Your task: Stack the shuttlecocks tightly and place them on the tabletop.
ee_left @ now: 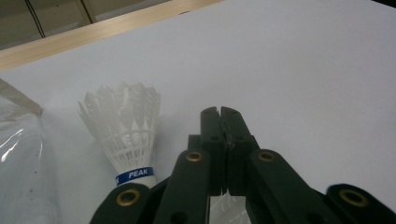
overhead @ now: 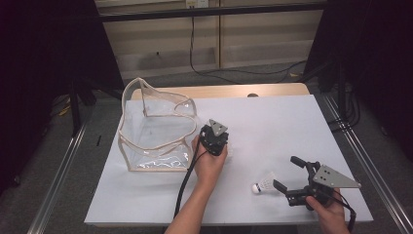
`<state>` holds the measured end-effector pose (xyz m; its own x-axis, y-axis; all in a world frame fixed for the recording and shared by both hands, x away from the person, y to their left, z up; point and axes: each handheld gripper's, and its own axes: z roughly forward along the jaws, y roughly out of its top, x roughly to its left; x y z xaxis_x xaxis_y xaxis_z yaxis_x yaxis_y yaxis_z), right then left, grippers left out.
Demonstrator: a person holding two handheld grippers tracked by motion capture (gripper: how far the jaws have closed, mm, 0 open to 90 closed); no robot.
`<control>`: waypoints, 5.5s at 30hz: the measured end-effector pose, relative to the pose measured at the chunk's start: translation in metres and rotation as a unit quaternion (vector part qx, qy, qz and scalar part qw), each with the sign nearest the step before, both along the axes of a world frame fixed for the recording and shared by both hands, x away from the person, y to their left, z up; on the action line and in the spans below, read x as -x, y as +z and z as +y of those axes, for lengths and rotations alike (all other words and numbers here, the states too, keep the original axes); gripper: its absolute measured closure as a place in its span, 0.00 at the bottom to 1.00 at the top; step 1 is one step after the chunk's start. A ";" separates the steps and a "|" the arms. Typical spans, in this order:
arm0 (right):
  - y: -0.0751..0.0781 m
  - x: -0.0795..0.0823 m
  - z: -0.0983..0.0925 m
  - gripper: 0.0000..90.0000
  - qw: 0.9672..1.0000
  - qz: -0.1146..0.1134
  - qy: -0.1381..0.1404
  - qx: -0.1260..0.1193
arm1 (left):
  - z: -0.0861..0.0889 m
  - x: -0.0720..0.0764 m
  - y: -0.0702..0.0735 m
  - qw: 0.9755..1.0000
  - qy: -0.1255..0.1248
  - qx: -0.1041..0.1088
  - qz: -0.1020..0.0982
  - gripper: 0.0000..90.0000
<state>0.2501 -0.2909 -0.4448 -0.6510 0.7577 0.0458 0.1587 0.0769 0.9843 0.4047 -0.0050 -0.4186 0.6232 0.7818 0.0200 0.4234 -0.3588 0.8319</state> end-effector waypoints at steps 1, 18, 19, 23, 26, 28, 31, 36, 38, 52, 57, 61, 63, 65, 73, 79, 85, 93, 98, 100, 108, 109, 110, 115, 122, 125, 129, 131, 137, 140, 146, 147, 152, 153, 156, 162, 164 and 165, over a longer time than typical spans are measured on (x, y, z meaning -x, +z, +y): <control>0.000 0.000 0.000 0.00 1.000 0.000 0.000 0.000 | 0.000 -0.001 0.000 1.000 0.001 0.002 0.001 0.99; -0.001 0.000 0.000 0.00 1.000 0.003 0.001 0.002 | -0.001 -0.006 -0.004 1.000 0.001 0.022 0.001 0.97; 0.000 0.000 0.000 0.00 1.000 0.003 0.001 0.001 | -0.001 -0.006 -0.004 1.000 0.000 0.024 0.002 0.96; 0.000 0.000 0.000 0.00 1.000 0.002 0.001 0.000 | -0.002 -0.006 -0.005 1.000 -0.001 0.024 0.002 0.95; 0.000 0.000 0.000 0.00 1.000 0.002 0.001 0.000 | -0.002 -0.005 -0.005 1.000 -0.001 0.026 0.002 0.94; 0.000 0.000 0.000 0.00 1.000 0.002 0.001 0.000 | -0.002 -0.005 -0.005 1.000 -0.001 0.025 0.003 0.93; 0.000 -0.001 0.000 0.00 1.000 0.002 0.002 0.001 | -0.001 -0.005 -0.005 1.000 -0.004 0.026 0.004 0.91; 0.000 -0.001 0.000 0.00 1.000 0.002 0.001 0.001 | -0.001 -0.005 -0.005 1.000 -0.008 0.027 0.009 0.88; 0.000 0.000 0.001 0.00 1.000 0.002 0.002 0.001 | -0.001 -0.004 -0.005 0.999 -0.008 0.034 0.011 0.86; 0.000 0.000 0.000 0.00 1.000 0.003 0.002 0.002 | -0.002 -0.002 -0.005 0.998 -0.016 0.061 0.021 0.65; 0.000 0.000 0.001 0.00 1.000 0.001 0.003 0.002 | -0.003 0.000 -0.004 0.997 -0.031 0.071 0.029 0.60; 0.000 0.000 0.001 0.00 1.000 0.002 0.003 0.002 | -0.003 0.003 -0.001 0.996 -0.036 0.078 0.019 0.55; 0.000 0.000 0.001 0.00 1.000 0.002 0.004 0.002 | -0.003 0.004 0.001 0.996 -0.038 0.078 0.013 0.53; 0.000 0.000 0.001 0.00 1.000 0.001 0.003 0.003 | -0.003 0.004 0.001 0.995 -0.041 0.085 0.019 0.50; 0.000 0.000 0.001 0.00 1.000 0.004 0.005 0.004 | -0.003 0.010 0.005 0.993 -0.067 0.099 0.010 0.42; 0.000 0.000 0.001 0.00 1.000 0.003 0.004 0.005 | -0.003 0.017 0.009 0.989 -0.096 0.115 0.018 0.36; 0.000 0.000 0.001 0.00 1.000 0.005 0.003 0.006 | -0.001 0.024 0.013 0.984 -0.125 0.130 0.014 0.31; 0.000 0.000 0.001 0.00 1.000 0.005 0.002 0.007 | 0.002 0.033 0.013 0.977 -0.153 0.149 0.022 0.23; -0.001 0.000 0.001 0.00 1.000 0.005 0.004 0.009 | 0.003 0.039 0.015 0.973 -0.172 0.148 0.026 0.18; -0.001 0.000 0.001 0.00 1.000 0.005 0.003 0.007 | 0.003 0.041 0.016 0.971 -0.180 0.156 0.025 0.17; 0.000 0.000 0.002 0.00 1.000 0.003 0.005 0.007 | 0.004 0.051 0.019 0.966 -0.195 0.165 0.045 0.09; 0.000 0.000 0.002 0.00 1.000 0.003 0.005 0.008 | 0.005 0.052 0.018 0.965 -0.198 0.169 0.043 0.09; 0.000 0.000 0.002 0.00 1.000 0.003 0.004 0.008 | 0.005 0.053 0.018 0.964 -0.197 0.175 0.046 0.09; 0.000 0.000 0.002 0.00 1.000 0.003 0.004 0.008 | 0.011 0.056 0.016 0.959 -0.202 0.193 0.040 0.06; 0.000 0.000 0.001 0.00 1.000 0.005 0.003 0.009 | 0.018 0.063 0.016 0.954 -0.220 0.202 0.036 0.05; 0.000 0.000 0.001 0.00 1.000 0.006 0.002 0.008 | 0.023 0.065 0.014 0.954 -0.222 0.200 0.032 0.05; 0.000 -0.001 0.000 0.00 1.000 0.005 0.000 0.010 | 0.030 0.068 0.012 0.952 -0.222 0.210 0.023 0.04; 0.000 -0.001 0.000 0.00 1.000 0.005 0.000 0.010 | 0.033 0.070 0.011 0.951 -0.224 0.210 0.018 0.04; 0.000 0.000 0.001 0.00 1.000 0.005 0.001 0.010 | 0.042 0.076 0.008 0.949 -0.236 0.206 0.012 0.04; 0.000 0.000 0.001 0.00 1.000 0.005 0.002 0.009 | 0.048 0.077 0.006 0.948 -0.243 0.205 0.010 0.04; 0.000 -0.001 0.002 0.00 1.000 0.006 0.002 0.010 | 0.059 0.080 0.004 0.949 -0.239 0.203 0.004 0.04; 0.000 -0.001 0.002 0.00 1.000 0.005 0.003 0.011 | 0.062 0.080 0.004 0.950 -0.238 0.205 0.004 0.04; 0.000 -0.001 0.001 0.00 1.000 0.006 0.002 0.012 | 0.070 0.081 0.003 0.950 -0.235 0.203 -0.006 0.05; 0.000 -0.001 0.002 0.00 1.000 0.006 0.002 0.012 | 0.072 0.081 0.003 0.950 -0.236 0.206 -0.008 0.05; 0.000 -0.001 0.002 0.00 1.000 0.005 0.003 0.013 | 0.076 0.082 0.005 0.948 -0.240 0.210 -0.011 0.05; 0.000 0.000 0.003 0.00 1.000 0.008 0.003 0.013 | 0.083 0.084 0.005 0.948 -0.243 0.203 -0.020 0.05; -0.001 -0.001 0.003 0.00 1.000 0.007 0.004 0.014 | 0.086 0.084 0.004 0.948 -0.240 0.207 -0.023 0.06; -0.001 0.000 0.003 0.00 1.000 0.008 0.004 0.014 | 0.087 0.084 0.004 0.948 -0.241 0.206 -0.022 0.06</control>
